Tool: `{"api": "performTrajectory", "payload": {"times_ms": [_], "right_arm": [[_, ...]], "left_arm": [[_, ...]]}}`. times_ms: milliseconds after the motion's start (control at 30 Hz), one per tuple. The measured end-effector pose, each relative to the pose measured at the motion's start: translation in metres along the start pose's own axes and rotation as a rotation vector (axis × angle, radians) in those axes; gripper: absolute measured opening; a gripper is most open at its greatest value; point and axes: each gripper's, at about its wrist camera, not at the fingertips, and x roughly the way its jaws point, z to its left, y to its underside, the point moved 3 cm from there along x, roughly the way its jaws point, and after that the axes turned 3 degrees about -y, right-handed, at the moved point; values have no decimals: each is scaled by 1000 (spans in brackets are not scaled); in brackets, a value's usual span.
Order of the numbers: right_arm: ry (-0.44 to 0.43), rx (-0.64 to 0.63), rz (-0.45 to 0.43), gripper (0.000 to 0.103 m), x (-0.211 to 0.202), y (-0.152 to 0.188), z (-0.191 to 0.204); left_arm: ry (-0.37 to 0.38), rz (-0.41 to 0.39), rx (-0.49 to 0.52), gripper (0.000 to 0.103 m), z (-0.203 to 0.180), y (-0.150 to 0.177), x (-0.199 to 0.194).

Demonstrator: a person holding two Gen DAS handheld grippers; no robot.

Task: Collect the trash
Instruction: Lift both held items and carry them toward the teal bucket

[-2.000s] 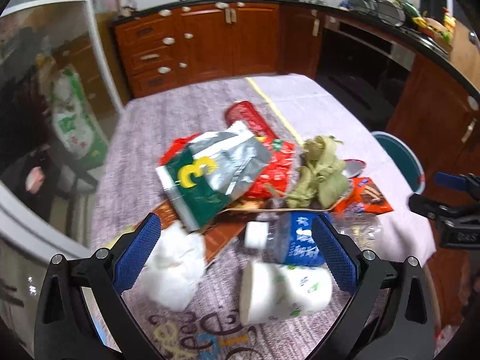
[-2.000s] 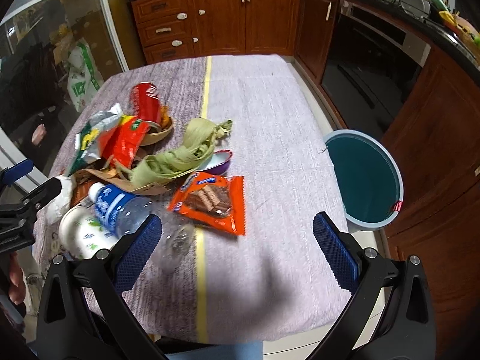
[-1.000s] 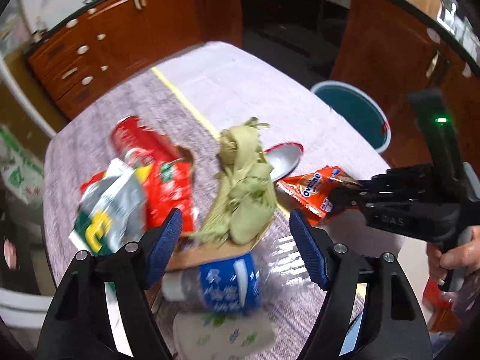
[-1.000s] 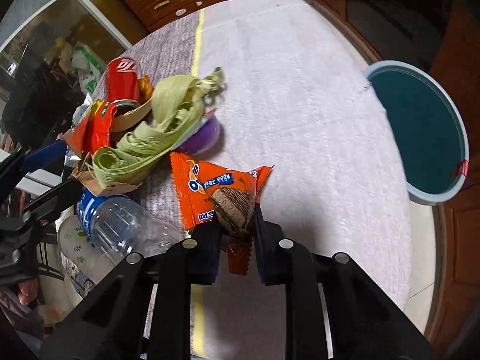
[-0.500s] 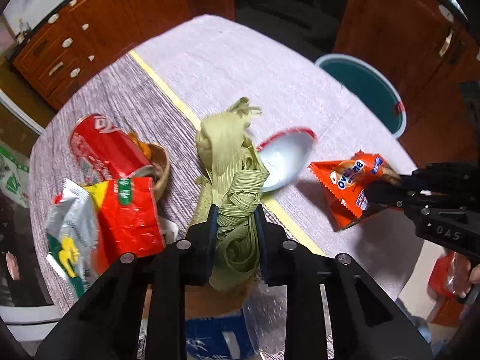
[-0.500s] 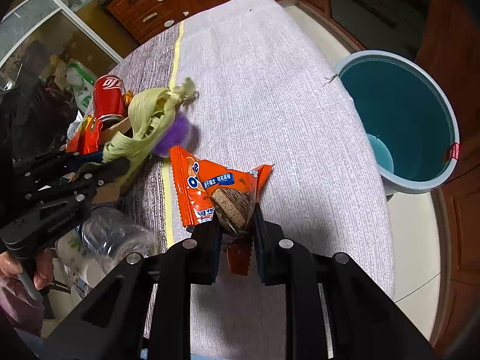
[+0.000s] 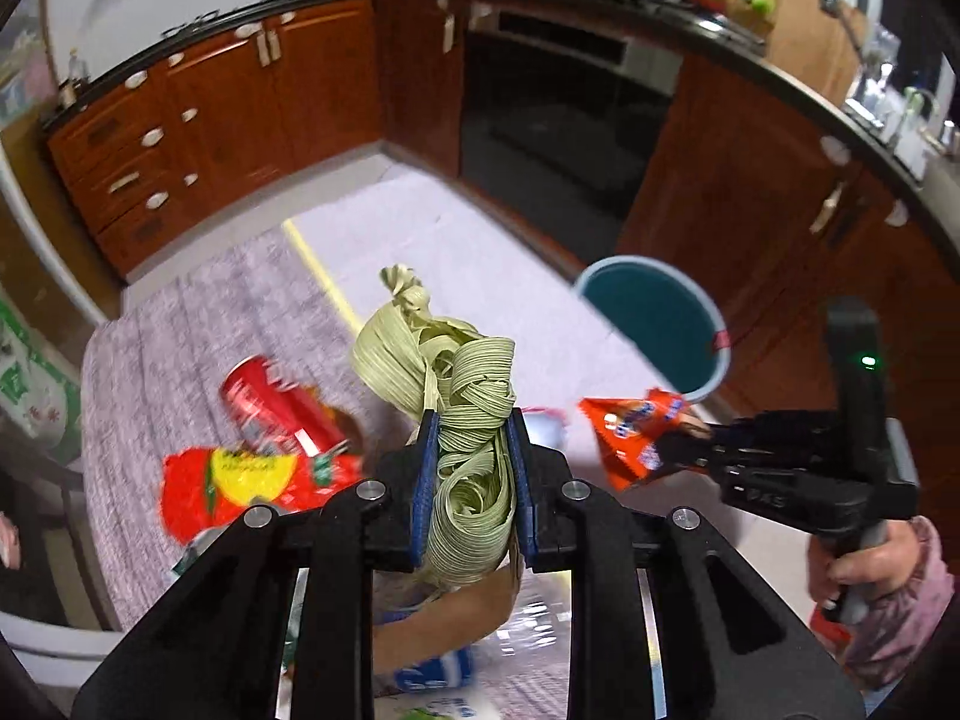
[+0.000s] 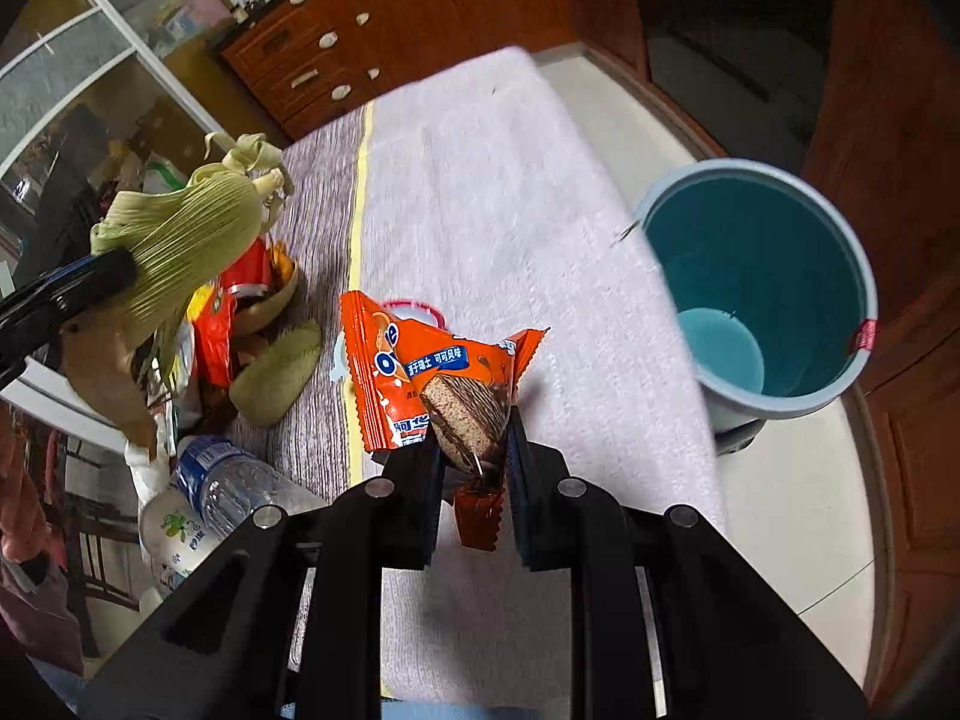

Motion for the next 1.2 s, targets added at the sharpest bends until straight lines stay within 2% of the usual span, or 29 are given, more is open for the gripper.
{"api": "performTrajectory", "payload": {"times_ms": [133, 333, 500, 600, 733, 900, 1033, 1100, 1167, 1200], "right_arm": [[26, 14, -49, 18, -22, -10, -13], [113, 70, -152, 18, -69, -34, -62], [152, 103, -173, 18, -87, -31, -90], [151, 122, -154, 18, -82, -26, -97], [130, 113, -115, 18, -66, -20, -93], [91, 83, -61, 18, -42, -16, -77], [72, 56, -45, 18, -30, -18, -61], [70, 38, -40, 18, -28, -20, -55], [73, 25, -32, 18, -25, -21, -50], [74, 24, -28, 18, -24, -22, -49]], "left_arm": [[39, -23, 48, 22, -27, -16, -6], [92, -63, 158, 23, -83, -61, -8], [145, -48, 164, 23, -102, -70, 7], [170, -14, 149, 23, -103, -69, 21], [133, 24, 158, 23, -94, -54, 32], [71, 116, 155, 25, -73, -28, 50], [51, 102, 90, 33, -52, -23, 52], [80, 120, 61, 30, -43, -19, 56], [60, 133, 63, 6, -39, -12, 60], [65, 145, 56, 5, -37, -10, 63]]}}
